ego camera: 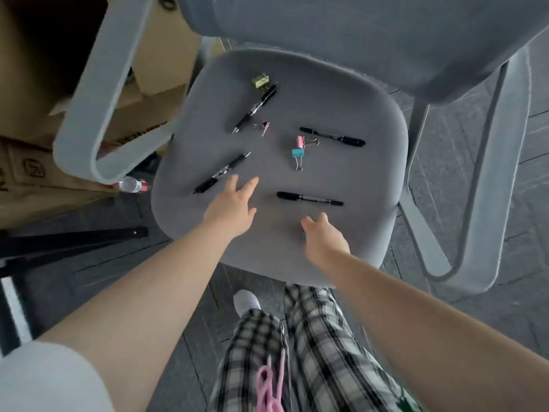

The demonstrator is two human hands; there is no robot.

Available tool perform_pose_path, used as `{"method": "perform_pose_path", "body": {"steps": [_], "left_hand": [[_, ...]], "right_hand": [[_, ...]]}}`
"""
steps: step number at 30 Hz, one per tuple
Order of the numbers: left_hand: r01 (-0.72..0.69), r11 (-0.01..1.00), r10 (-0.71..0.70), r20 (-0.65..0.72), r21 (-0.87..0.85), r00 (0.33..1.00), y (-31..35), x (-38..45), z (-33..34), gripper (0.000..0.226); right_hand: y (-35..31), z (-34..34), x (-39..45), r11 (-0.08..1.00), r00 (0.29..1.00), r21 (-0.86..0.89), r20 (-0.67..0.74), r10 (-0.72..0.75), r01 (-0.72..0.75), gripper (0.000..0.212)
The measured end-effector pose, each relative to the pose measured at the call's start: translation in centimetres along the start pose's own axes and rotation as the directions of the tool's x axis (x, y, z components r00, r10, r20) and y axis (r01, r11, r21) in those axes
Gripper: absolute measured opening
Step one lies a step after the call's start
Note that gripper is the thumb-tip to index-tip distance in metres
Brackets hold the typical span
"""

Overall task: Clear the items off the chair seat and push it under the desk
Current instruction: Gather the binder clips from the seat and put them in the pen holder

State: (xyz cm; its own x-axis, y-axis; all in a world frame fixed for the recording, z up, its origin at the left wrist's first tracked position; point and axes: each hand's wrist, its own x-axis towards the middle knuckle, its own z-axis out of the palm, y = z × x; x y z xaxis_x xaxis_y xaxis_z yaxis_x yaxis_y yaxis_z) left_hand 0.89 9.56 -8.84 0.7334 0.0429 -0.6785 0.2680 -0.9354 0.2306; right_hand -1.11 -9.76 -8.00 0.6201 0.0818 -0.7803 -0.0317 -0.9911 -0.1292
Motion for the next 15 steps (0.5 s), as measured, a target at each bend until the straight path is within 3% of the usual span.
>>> {"method": "perform_pose_path", "body": {"steps": [3, 8, 12, 15], "left_hand": [[-0.018, 0.994, 0.021, -0.026, 0.103, 0.999, 0.7, 0.9, 0.4, 0.052], [-0.011, 0.987, 0.018, -0.041, 0.161, 0.999, 1.5, 2.0, 0.5, 0.034], [0.045, 0.992, -0.051, 0.043, 0.121, 0.998, 2.5, 2.0, 0.0, 0.021], [0.050, 0.998, -0.050, -0.021, -0.029, 0.999, 3.2, 2.1, -0.8, 0.019]], "right_hand": [[-0.1, -0.8, 1.0, 0.999, 0.999, 0.040, 0.028, -0.036, 0.035, 0.020], [-0.2, -2.3, 1.9, 0.981, 0.990, 0.132, 0.013, -0.142, 0.139, 0.019], [-0.4, -4.3, 2.2, 0.968, 0.983, 0.179, -0.070, -0.168, 0.178, 0.018], [-0.6, -6.3, 2.9, 0.955, 0.977, 0.243, -0.163, -0.134, 0.172, 0.025]]}}
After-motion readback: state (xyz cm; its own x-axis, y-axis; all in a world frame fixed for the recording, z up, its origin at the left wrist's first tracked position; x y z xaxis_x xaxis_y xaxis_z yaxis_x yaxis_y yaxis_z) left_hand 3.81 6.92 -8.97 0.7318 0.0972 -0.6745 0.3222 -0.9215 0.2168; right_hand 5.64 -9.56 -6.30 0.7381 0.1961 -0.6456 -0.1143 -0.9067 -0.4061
